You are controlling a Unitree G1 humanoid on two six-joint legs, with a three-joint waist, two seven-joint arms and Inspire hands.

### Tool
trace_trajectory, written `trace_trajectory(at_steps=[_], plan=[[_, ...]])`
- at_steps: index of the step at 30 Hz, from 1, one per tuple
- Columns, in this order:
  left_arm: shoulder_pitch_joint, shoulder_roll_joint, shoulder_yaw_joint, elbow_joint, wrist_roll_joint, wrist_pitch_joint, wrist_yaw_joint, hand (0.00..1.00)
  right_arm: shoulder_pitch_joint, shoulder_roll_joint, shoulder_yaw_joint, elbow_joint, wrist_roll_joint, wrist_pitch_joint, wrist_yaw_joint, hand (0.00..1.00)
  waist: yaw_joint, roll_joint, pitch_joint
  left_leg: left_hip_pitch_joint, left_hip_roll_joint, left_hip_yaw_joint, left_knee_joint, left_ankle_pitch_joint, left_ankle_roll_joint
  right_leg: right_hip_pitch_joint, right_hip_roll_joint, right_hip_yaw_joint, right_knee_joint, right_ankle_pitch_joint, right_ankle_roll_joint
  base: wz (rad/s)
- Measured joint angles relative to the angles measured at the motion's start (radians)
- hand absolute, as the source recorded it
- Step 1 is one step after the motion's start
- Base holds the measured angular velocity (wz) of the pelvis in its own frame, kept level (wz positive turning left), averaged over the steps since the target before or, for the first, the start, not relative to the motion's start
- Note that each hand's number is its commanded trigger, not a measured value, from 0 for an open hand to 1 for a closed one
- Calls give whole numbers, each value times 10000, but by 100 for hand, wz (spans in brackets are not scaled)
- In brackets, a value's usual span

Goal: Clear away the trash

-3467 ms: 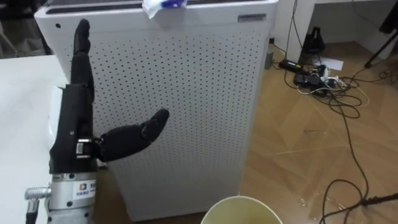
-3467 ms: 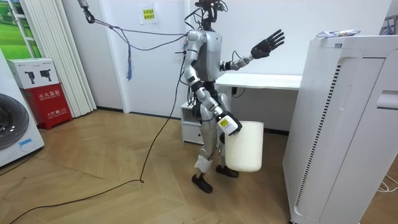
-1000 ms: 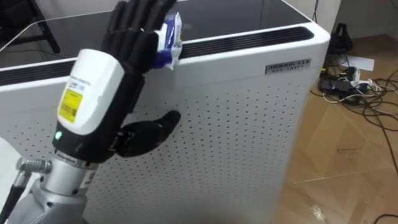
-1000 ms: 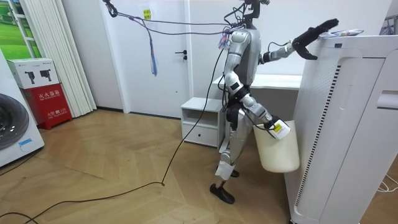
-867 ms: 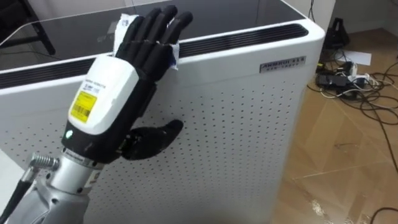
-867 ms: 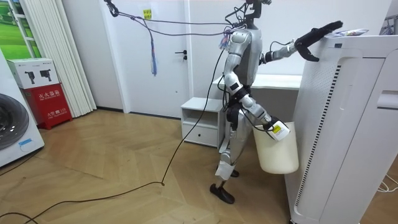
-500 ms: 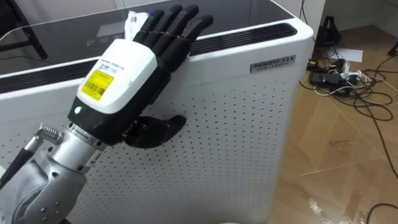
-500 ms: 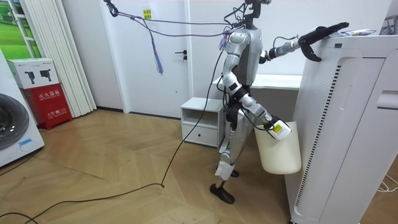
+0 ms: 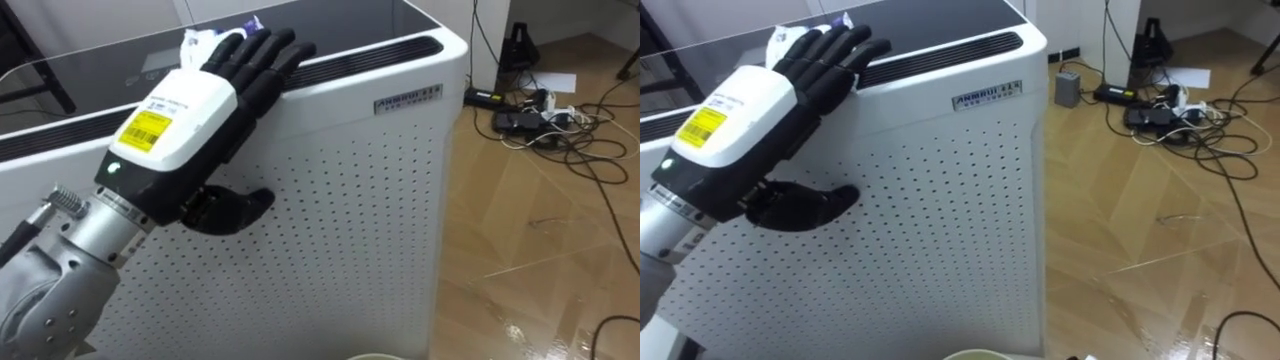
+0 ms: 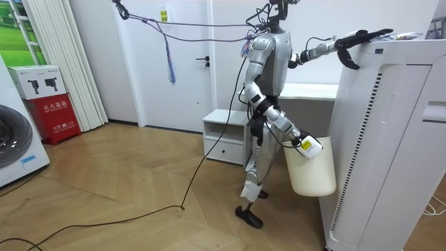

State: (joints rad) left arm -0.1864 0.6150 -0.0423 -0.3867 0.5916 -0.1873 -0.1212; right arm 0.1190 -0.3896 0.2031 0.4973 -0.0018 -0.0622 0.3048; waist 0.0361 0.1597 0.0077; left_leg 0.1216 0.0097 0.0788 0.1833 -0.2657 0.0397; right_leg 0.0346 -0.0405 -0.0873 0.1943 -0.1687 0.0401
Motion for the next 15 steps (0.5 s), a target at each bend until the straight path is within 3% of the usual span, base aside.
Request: trace_trajectory(at_steps=[9,15], plan=[[0,3,313,-432,10,112,-168,0,43,39,-17,0,-9,-1,-178,100,90,16,-17,-23,8,-17,5,1,-2,-21,5,6,-9,1,-2,0],[0,2,400,-791,120,-91,-171,0,166,34,-20,0,-24,-7,-415,100,311,-247,-58,-21,10,-28,4,1,-3,21,3,37,-66,1,-2,0]])
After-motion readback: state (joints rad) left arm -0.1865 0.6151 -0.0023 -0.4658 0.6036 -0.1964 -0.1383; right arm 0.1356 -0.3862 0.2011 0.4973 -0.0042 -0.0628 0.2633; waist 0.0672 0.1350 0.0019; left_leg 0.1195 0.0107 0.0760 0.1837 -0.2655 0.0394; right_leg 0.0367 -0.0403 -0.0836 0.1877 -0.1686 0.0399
